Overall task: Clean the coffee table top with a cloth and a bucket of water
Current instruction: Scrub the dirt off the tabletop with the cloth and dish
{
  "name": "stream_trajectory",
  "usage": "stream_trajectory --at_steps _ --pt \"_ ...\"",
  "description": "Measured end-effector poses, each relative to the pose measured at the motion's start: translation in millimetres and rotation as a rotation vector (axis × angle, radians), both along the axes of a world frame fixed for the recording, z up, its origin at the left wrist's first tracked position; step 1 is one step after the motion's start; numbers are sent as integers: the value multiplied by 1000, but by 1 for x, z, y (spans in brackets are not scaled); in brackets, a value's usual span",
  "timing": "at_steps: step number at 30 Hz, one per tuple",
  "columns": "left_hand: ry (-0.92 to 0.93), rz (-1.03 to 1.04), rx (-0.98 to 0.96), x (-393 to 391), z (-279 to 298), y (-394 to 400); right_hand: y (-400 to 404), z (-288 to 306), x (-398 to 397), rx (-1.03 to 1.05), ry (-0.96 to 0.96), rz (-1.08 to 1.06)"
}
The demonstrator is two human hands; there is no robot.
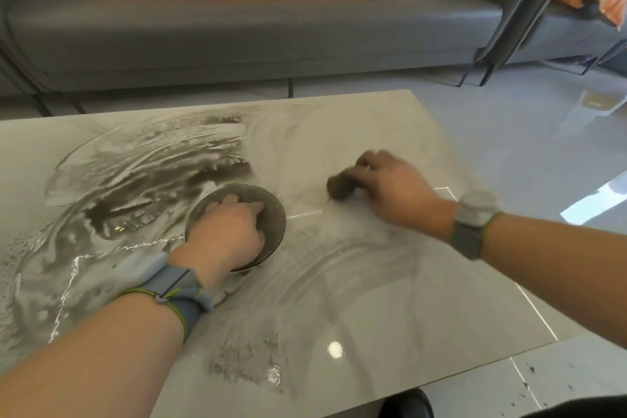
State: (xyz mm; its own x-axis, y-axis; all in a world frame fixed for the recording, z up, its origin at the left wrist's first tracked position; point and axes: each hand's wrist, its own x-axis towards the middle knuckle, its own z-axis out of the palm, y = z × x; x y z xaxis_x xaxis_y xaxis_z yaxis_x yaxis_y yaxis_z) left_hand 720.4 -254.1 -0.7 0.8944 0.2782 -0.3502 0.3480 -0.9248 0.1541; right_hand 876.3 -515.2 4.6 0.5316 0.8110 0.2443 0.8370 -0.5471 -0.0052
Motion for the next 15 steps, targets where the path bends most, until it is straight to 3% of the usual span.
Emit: stream_trajectory --at_steps 4,7,9,15 --pt "-24 -5 5 -1 -2 1 -1 9 82 -67 -109 -346" --pt "-39 -3 3 -3 -2 -2 -14 8 119 -185 -21 -643" --pt "-47 17 5 -4 -2 -3 -18 0 133 -158 57 -800" --pt "-34 23 8 -2 0 -3 -11 -10 110 28 260 -909"
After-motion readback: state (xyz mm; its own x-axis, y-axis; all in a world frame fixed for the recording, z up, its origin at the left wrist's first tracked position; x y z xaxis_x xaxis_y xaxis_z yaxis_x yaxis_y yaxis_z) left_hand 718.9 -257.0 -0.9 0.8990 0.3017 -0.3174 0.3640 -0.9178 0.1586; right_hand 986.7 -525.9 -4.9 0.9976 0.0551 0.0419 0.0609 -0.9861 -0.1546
